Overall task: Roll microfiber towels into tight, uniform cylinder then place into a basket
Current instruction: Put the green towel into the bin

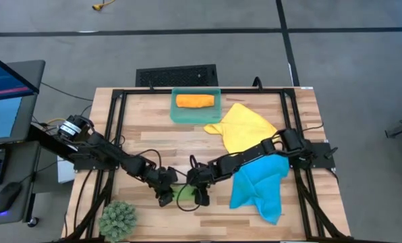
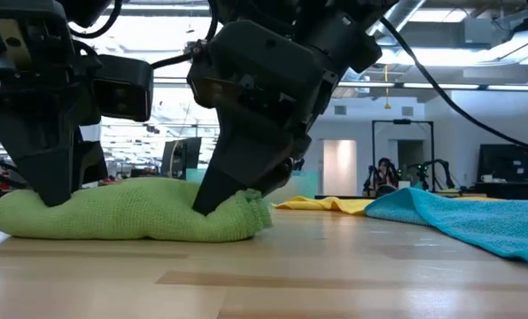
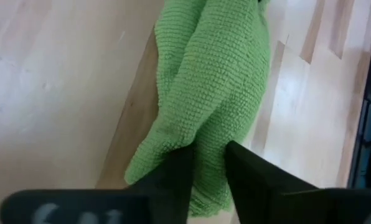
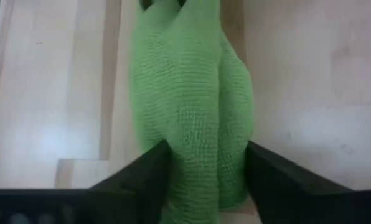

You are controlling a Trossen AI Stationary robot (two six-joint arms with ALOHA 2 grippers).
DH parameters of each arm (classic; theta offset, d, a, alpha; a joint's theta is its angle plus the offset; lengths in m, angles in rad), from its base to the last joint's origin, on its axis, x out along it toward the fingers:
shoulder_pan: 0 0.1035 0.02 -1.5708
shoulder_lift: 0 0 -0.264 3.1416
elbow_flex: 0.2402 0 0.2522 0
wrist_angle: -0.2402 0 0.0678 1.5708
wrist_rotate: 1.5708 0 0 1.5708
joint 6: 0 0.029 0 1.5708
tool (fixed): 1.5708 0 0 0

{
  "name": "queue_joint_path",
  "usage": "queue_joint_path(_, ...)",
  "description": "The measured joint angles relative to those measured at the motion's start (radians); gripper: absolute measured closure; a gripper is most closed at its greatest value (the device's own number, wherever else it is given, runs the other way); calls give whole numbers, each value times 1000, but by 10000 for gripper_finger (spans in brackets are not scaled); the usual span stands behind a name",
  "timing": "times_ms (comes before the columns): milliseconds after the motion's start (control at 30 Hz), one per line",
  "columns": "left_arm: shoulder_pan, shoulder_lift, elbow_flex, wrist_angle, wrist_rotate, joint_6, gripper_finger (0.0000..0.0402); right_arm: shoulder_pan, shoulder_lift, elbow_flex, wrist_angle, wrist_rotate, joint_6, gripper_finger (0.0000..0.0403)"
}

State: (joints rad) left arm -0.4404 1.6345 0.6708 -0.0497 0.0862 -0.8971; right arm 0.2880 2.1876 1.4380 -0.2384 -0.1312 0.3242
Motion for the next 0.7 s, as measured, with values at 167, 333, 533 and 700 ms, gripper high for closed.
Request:
queue_joint_path(167, -5, 1, -1, 9, -27, 45, 378, 7, 2, -3, 41, -22, 1, 318)
queue_joint_path(333, -21, 1, 0, 9, -64, 55, 391, 10, 4, -3, 57, -44, -5, 365)
queue_joint_path(533, -27, 1, 0, 9, -73, 64, 397, 10, 7, 19, 34, -44, -21, 365)
queue_joint_path(700, -24, -22, 0, 2, -74, 108, 400, 10, 8, 57, -47, -26, -46, 360)
